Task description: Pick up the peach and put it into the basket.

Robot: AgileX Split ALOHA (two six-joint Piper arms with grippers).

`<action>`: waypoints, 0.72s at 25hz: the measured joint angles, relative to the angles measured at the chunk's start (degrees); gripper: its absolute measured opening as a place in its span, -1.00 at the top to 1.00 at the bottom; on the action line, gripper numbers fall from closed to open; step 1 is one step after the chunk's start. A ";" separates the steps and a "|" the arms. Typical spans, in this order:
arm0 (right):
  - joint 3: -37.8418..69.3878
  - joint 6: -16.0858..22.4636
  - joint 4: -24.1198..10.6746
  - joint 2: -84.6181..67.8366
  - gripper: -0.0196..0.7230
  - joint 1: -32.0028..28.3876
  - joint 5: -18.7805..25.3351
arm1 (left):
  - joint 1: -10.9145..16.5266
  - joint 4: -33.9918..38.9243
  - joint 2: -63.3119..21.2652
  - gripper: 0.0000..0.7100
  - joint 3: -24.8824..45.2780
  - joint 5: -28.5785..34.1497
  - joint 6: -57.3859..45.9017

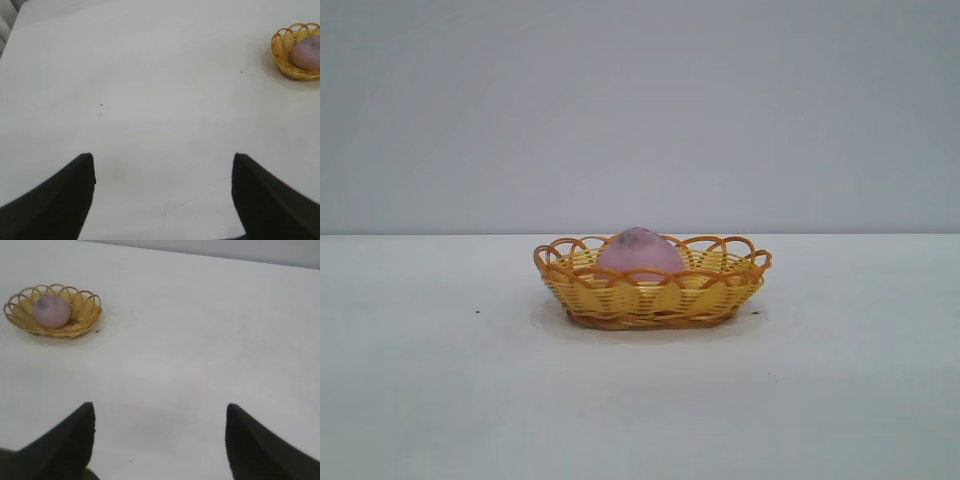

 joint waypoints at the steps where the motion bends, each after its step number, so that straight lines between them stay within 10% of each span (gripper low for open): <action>1: 0.00 1.19 0.00 0.00 -0.32 0.00 0.00 | 0.00 0.00 0.00 -0.50 0.00 0.00 0.00; 5: 0.00 3.20 -1.43 0.00 -0.32 0.00 0.00 | 0.00 0.00 0.00 -0.50 0.00 0.00 0.00; 9: 0.00 13.03 -9.68 0.00 -0.32 0.00 0.00 | 0.00 0.00 0.00 -0.50 0.00 0.00 0.00; 18: 0.00 13.23 -11.14 0.00 -0.32 0.00 -0.34 | 0.00 0.00 0.00 -0.50 0.00 0.00 0.00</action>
